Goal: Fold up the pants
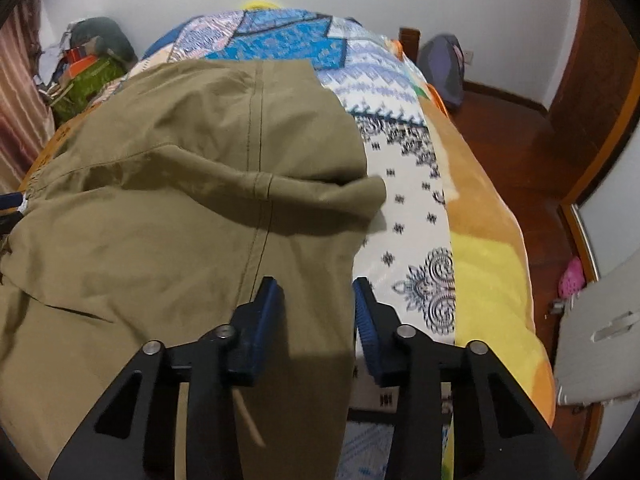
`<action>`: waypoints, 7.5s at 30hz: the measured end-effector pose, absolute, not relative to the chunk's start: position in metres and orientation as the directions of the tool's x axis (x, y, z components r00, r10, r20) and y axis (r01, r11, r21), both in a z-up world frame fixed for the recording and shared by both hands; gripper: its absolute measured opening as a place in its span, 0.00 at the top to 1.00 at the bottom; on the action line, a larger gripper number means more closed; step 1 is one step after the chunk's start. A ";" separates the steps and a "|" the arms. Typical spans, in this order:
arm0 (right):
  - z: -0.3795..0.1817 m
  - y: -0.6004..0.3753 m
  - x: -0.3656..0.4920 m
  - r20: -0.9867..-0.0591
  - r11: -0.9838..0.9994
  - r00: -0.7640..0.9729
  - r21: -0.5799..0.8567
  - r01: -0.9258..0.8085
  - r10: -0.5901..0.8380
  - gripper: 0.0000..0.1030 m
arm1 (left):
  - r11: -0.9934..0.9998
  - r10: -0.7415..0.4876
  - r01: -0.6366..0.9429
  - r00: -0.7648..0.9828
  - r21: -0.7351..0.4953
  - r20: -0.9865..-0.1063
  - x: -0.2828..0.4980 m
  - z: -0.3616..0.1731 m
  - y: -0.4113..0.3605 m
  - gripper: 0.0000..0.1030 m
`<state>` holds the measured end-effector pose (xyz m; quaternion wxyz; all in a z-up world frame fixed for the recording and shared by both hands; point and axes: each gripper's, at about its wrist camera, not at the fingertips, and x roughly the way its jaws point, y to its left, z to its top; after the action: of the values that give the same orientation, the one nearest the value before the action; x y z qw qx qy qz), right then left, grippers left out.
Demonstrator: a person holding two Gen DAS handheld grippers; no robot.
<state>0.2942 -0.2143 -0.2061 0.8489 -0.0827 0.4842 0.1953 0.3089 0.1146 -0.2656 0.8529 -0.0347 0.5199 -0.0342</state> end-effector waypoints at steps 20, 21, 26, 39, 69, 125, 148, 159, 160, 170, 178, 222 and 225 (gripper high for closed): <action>-0.190 -0.228 0.275 -0.872 0.927 0.412 0.110 -0.358 0.262 0.91 | 0.995 -0.079 -0.014 0.462 -0.097 -0.883 0.296 -0.237 0.136 0.37; -0.184 -0.230 0.275 -0.866 0.927 0.418 0.123 -0.355 0.275 0.91 | 0.998 -0.055 -0.004 0.487 -0.066 -0.872 0.296 -0.229 0.135 0.36; -0.150 -0.231 0.287 -0.808 0.924 0.499 0.138 -0.356 0.313 0.77 | 1.000 0.004 -0.018 0.534 -0.007 -0.846 0.310 -0.210 0.142 0.30; -0.194 -0.199 0.356 -0.827 0.912 0.457 0.152 -0.381 0.329 0.56 | 0.989 -0.107 -0.048 0.421 -0.140 -0.901 0.360 -0.263 0.150 0.24; -0.169 -0.198 0.345 -0.814 0.902 0.530 -0.018 -0.432 0.238 0.73 | 0.990 0.023 -0.130 0.519 -0.053 -0.854 0.362 -0.243 0.178 0.12; -0.111 -0.138 0.467 -0.711 0.907 0.626 0.040 -0.419 0.321 0.96 | 0.990 0.069 -0.138 0.571 -0.012 -0.818 0.446 -0.208 0.191 0.51; -0.041 -0.210 0.270 -0.613 0.887 0.664 0.143 -0.439 0.428 0.98 | 0.999 -0.029 0.039 0.694 -0.002 -0.719 0.253 -0.126 0.135 0.51; -0.109 -0.233 0.197 -0.704 0.909 0.598 0.172 -0.381 0.384 0.98 | 0.997 -0.066 0.076 0.582 -0.027 -0.811 0.183 -0.192 0.112 0.51; -0.115 -0.235 0.189 -0.716 0.913 0.593 0.157 -0.377 0.368 0.97 | 0.997 -0.064 0.077 0.573 -0.024 -0.817 0.179 -0.197 0.109 0.51; -0.134 -0.238 0.152 -0.751 0.917 0.571 0.112 -0.382 0.330 0.97 | 0.993 -0.035 0.113 0.595 0.040 -0.803 0.144 -0.192 0.087 0.51; -0.102 -0.225 0.136 -0.674 0.900 0.636 0.101 -0.424 0.376 0.55 | 0.981 -0.109 0.194 0.636 0.021 -0.764 0.140 -0.163 0.062 0.47; -0.147 -0.132 0.151 -0.685 0.775 0.525 0.091 -0.625 0.504 0.85 | 0.914 -0.155 0.393 0.559 0.096 -0.815 0.188 -0.212 -0.008 0.53; -0.143 -0.133 0.146 -0.683 0.765 0.521 0.087 -0.638 0.512 0.90 | 0.924 -0.124 0.366 0.562 0.112 -0.818 0.184 -0.220 -0.006 0.66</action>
<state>0.1463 -0.1333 -0.1427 0.8676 -0.0877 0.3603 0.3313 0.1845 -0.0060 -0.2201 0.8733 0.1358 0.4463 -0.1404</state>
